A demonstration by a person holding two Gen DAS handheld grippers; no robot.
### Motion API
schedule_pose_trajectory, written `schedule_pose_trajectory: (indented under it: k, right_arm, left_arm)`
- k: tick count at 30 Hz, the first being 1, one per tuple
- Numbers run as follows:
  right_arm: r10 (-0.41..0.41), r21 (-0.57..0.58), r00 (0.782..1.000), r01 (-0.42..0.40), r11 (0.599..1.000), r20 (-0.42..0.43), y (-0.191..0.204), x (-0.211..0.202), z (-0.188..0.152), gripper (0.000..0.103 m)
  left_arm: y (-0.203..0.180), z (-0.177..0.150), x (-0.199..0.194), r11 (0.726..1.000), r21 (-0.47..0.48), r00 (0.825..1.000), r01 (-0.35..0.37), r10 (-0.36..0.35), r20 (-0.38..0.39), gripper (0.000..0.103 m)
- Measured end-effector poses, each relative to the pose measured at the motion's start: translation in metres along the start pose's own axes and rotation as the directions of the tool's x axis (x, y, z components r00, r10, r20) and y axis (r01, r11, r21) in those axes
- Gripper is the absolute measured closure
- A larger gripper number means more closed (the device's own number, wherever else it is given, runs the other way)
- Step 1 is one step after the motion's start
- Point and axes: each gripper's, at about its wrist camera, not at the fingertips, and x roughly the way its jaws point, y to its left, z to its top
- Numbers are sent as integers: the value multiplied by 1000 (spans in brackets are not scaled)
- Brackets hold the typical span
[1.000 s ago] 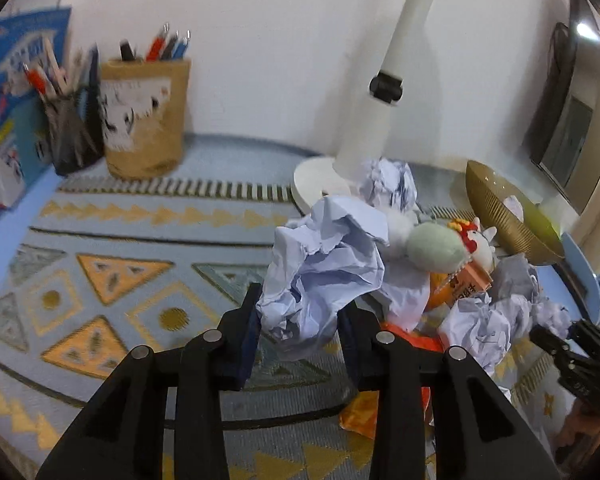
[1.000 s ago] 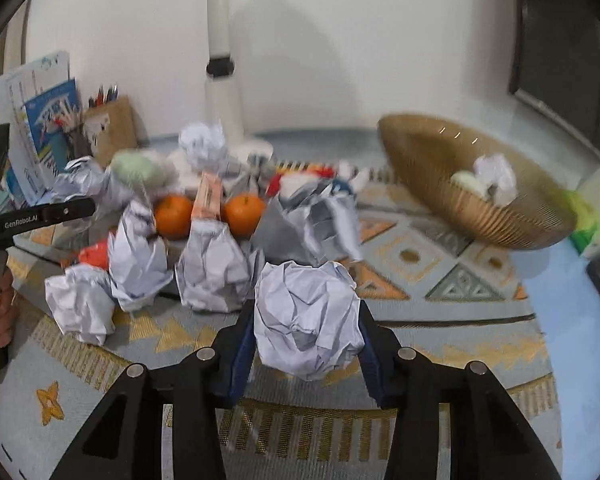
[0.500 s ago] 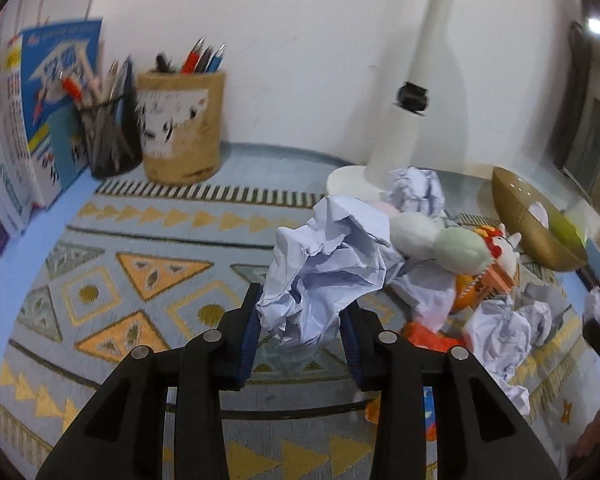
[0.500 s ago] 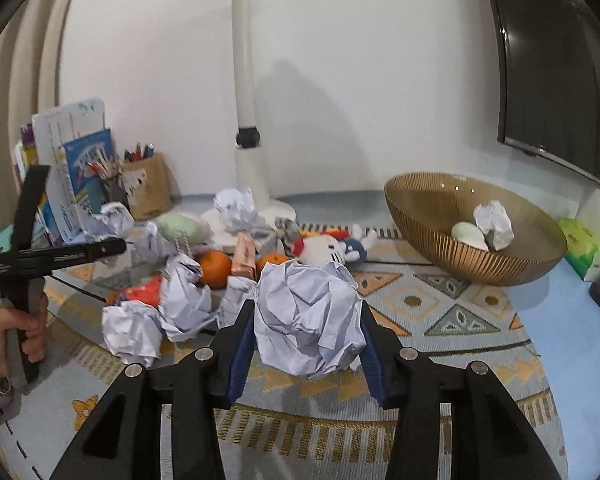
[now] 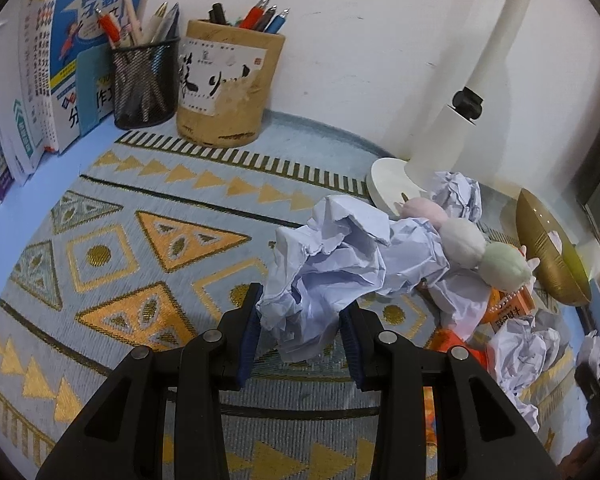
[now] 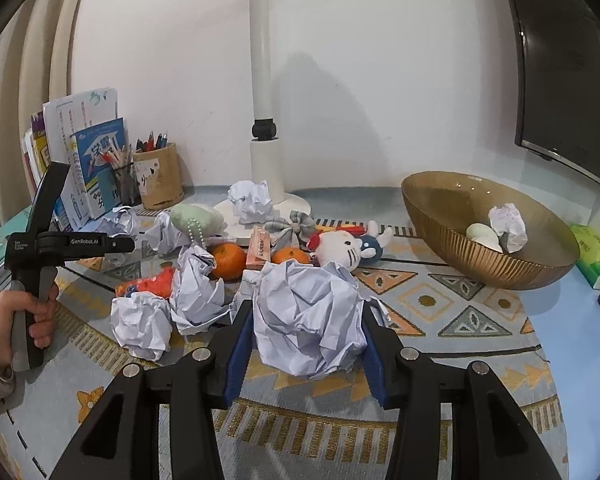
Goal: Organize objects
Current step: 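Grasp a crumpled paper ball with left tool while right tool grasps another, then carry both paper balls to the gold bowl and open both tools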
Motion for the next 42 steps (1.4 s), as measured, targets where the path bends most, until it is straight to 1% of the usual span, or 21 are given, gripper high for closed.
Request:
schedule_pose_trajectory:
  k: [6,11,16,17,19,21,22,24,26,28,29,30,31,32,35,37,38,39,40,41,42]
  right_arm:
    - [8,-33,999,-9,999,-40,6,8,0,56]
    - [-22,-86,997,16,996,-69,17,14,-1,56]
    - [-54,-128,997,47,991,-56,25,13,-2,56]
    - [-39,-109,997,32,993,-66,23,14,-2,56]
    - [64,11,991,-63,998,-114,8,19,-1,56]
    - [122,115,984,-107,988,-132,-8,20,2,56]
    - [134,136,983,-117,984,-129,-16,18,7,56]
    - [104,130,990,-91,987,-95,-34,5,27,56]
    - [71,143,995,-61,988,-67,-61,-6,52,56]
    - [46,172,997,-36,984,-54,-94,-9,78,56]
    - [11,185,998,1,983,-61,-109,-7,89,56]
    - [-30,195,997,43,980,-69,-124,-4,99,56]
    - [-81,211,993,97,973,-86,-145,3,109,56]
    - [-103,224,990,123,967,-98,-159,6,114,56]
    - [-149,275,981,177,945,-121,-200,20,126,56]
    - [-181,286,974,214,934,-137,-215,27,131,56]
    - [-198,290,969,234,928,-148,-222,32,134,48]
    - [-209,293,965,248,923,-158,-227,37,136,36]
    - [-222,293,959,266,918,-176,-231,43,137,0]
    - [-233,285,947,291,913,-221,-238,54,138,0]
    - [-234,277,934,308,910,-272,-241,63,136,0]
  left_arm:
    - [4,2,2,1000,-17,1000,-2,1,-11,69]
    - [4,2,-2,1000,-10,1000,15,-15,11,69]
    - [-11,-1,-9,997,70,998,26,-29,48,69]
    - [-14,-1,-9,996,88,998,16,-21,53,69]
    - [-24,-4,-9,990,140,998,-7,-1,58,69]
    - [-44,0,-11,975,215,997,-61,50,59,69]
    - [-52,5,-13,972,229,997,-55,43,58,69]
    - [-77,23,-22,968,248,997,-29,11,76,69]
    - [-116,45,-22,957,291,999,-10,-5,50,69]
    - [-155,60,-18,944,315,994,93,-104,18,69]
    - [-182,64,-14,927,351,990,131,-141,1,68]
    - [-214,67,-8,903,401,987,153,-163,-9,68]
    - [-231,68,-5,889,425,984,168,-179,-13,68]
    - [-258,69,3,869,451,977,205,-212,-35,68]
    - [-308,70,29,843,454,957,290,-267,-116,68]
    - [-332,69,45,825,467,948,319,-286,-142,68]
    - [-345,67,56,811,493,949,315,-274,-155,66]
    - [-357,65,69,803,520,956,292,-237,-171,56]
    - [-363,63,79,796,526,954,298,-229,-195,49]
    - [-370,60,92,781,521,936,344,-240,-257,7]
    - [-372,58,100,778,491,915,392,-274,-297,0]
